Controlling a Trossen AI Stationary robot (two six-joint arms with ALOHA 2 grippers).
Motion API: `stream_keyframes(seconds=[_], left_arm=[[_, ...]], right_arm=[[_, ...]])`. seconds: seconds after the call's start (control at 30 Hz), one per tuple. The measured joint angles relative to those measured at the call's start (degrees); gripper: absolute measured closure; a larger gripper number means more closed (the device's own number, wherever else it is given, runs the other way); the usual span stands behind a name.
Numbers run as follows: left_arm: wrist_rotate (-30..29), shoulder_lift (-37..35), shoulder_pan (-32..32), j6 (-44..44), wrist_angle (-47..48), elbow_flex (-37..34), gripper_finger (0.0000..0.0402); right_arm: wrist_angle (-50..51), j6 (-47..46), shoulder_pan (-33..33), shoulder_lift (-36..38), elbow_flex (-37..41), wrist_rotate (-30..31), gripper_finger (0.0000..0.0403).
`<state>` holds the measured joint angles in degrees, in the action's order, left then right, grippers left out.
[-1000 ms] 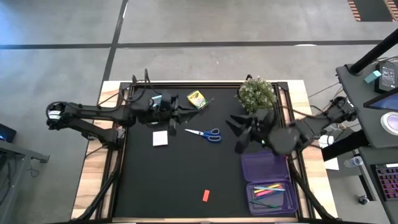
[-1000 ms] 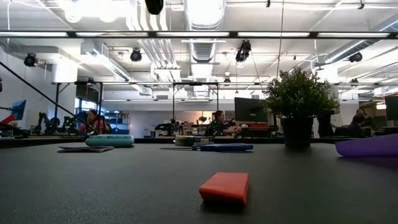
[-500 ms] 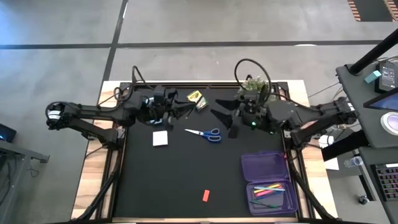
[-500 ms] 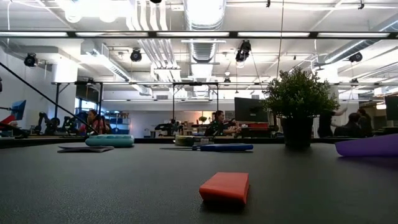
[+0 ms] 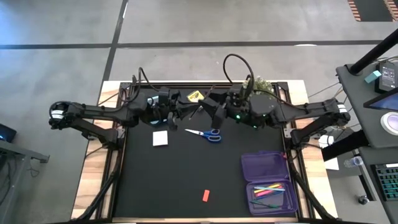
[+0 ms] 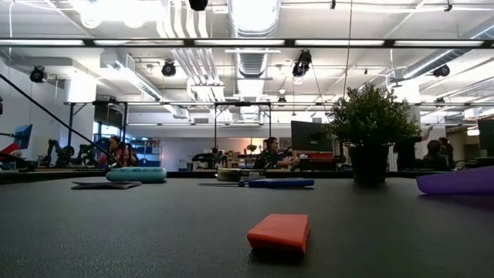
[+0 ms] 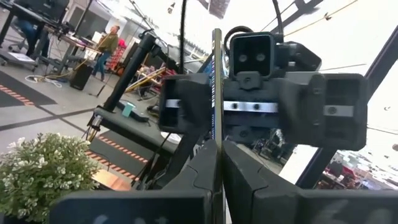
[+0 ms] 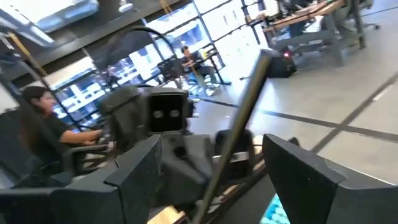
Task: Pack school essentials
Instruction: Put the pencil into the supply box
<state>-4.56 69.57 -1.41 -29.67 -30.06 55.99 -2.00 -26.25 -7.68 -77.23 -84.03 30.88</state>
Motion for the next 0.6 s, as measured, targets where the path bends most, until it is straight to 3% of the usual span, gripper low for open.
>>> stream_keyframes(seconds=[0.2,0.53,0.6], left_arm=[[0.07,-0.06,0.00,0.02,-0.13,0.03,0.0401],[-0.01,-0.06,0.00,0.07,-0.99,-0.04,0.0401],[0.23,-0.06,-0.03,0.07,-1.01,-0.07,0.0401]], right_arm=[[-0.14,-0.12,0.85,-1.52,-1.01,0.11,0.0182],[-0.07,-0.24,0.87,-1.36,-1.00,-0.03,0.0375],[0.17,-0.20,0.83,-1.31,-1.00,0.18,0.0385]])
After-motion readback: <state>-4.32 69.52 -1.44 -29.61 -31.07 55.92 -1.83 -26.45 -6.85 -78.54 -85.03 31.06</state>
